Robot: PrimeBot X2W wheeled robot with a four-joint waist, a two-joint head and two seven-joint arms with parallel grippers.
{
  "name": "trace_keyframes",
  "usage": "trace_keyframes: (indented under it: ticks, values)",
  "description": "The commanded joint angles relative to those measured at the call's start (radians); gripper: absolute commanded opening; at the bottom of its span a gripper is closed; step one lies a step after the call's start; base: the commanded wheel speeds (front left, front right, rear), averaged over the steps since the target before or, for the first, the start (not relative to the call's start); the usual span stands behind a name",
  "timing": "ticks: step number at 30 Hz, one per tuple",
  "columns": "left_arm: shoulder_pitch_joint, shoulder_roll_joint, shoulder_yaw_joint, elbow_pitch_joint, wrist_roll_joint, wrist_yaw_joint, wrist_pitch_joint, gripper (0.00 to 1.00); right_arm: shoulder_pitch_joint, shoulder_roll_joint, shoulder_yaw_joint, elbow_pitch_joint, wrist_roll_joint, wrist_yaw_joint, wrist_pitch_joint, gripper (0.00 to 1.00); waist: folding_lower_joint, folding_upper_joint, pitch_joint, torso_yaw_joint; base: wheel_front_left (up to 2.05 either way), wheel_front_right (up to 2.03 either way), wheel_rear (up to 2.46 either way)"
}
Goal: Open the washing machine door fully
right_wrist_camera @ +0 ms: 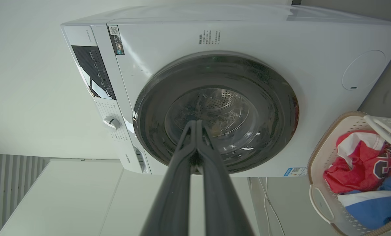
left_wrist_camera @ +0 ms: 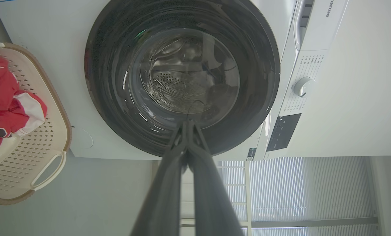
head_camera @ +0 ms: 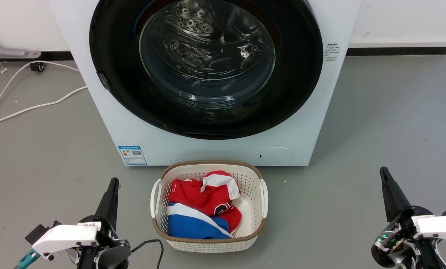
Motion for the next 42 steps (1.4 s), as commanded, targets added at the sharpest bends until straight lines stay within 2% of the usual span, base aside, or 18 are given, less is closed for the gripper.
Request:
trace_keyframes:
  ticks: [1,26,27,37,42]
  values:
    - [-0.008,-0.001,0.004,0.001,0.004,-0.003,0.001,0.00,-0.010,0.003,-0.002,0.002,-0.006,0.003,0.004,0.00,-0.0001,0.0000,0.000,0.000,0.00,0.00,0.00]
    - [-0.008,-0.002,0.006,0.001,0.005,-0.003,0.002,0.00,-0.011,0.007,-0.007,0.002,-0.009,0.003,0.008,0.00,-0.0001,0.0000,0.000,0.000,0.00,0.00,0.00]
    - [-0.008,-0.002,0.005,0.001,0.005,-0.003,0.002,1.00,-0.011,0.007,-0.007,0.002,-0.009,0.003,0.008,1.00,-0.0001,0.0000,0.000,0.000,0.00,0.00,0.00]
    - [0.004,-0.003,-0.048,-0.008,0.008,0.001,-0.034,1.00,0.020,0.005,0.022,-0.019,-0.020,0.000,-0.031,1.00,0.0000,0.0000,0.000,0.000,0.00,0.00,0.00]
    - [-0.002,0.000,-0.074,-0.023,0.061,0.000,-0.059,1.00,0.028,0.006,0.036,-0.038,-0.058,0.000,-0.055,1.00,0.0000,0.0000,0.000,0.000,0.00,0.00,0.00]
